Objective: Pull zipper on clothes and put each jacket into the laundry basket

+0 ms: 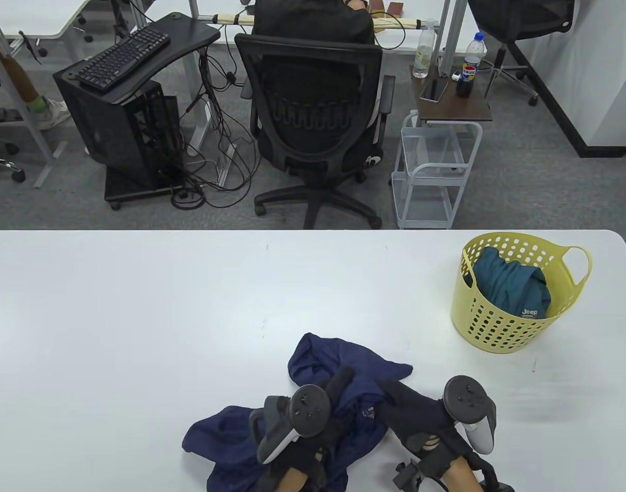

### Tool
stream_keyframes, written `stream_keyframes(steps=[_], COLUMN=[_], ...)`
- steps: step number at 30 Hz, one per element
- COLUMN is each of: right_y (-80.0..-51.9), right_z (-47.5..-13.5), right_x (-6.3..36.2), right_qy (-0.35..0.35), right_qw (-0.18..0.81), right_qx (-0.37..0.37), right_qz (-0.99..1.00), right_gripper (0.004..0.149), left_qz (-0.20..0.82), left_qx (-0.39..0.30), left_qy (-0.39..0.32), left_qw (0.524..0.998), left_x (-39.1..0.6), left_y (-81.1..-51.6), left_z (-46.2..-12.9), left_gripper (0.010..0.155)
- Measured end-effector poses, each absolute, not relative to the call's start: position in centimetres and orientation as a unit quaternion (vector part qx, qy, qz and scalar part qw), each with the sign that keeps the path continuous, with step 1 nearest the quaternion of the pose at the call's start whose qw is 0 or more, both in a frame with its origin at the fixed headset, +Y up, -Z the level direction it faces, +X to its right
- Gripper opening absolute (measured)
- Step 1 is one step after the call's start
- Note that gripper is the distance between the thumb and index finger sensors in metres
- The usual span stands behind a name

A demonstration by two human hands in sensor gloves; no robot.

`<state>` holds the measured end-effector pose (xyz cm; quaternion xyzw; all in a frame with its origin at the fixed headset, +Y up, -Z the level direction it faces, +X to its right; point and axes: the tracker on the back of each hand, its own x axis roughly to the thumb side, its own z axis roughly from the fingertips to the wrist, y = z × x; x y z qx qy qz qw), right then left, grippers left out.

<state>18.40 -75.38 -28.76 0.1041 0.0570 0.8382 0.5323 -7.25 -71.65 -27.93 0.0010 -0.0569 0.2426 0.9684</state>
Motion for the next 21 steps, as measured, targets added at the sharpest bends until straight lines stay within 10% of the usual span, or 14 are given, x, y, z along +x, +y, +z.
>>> stream_keyframes(steps=[11,17,21], right_y=[-77.7,-77.8,-75.6], right_z=[-27.6,-28.4,-29.8], right_x=[13.5,12.8,14.0], right_qy=[0.236,0.185,0.167], right_qw=[0.502,0.431,0.405], right_qx=[0.082,0.063,0.054], right_qz=[0.828,0.881,0.897], right_gripper=[0.113,0.06,0.048], left_qz=[0.414,0.557,0.6], left_qx=[-0.075,-0.109,-0.117], left_qy=[-0.01,-0.014,-0.026], left_qw=[0.907,0.823,0.791], left_x=[-11.2,-13.7,-15.1], left_y=[-73.3,-73.6,-73.3], left_z=[-29.6,-29.8,-29.9], left_gripper=[0.055,0.053,0.052])
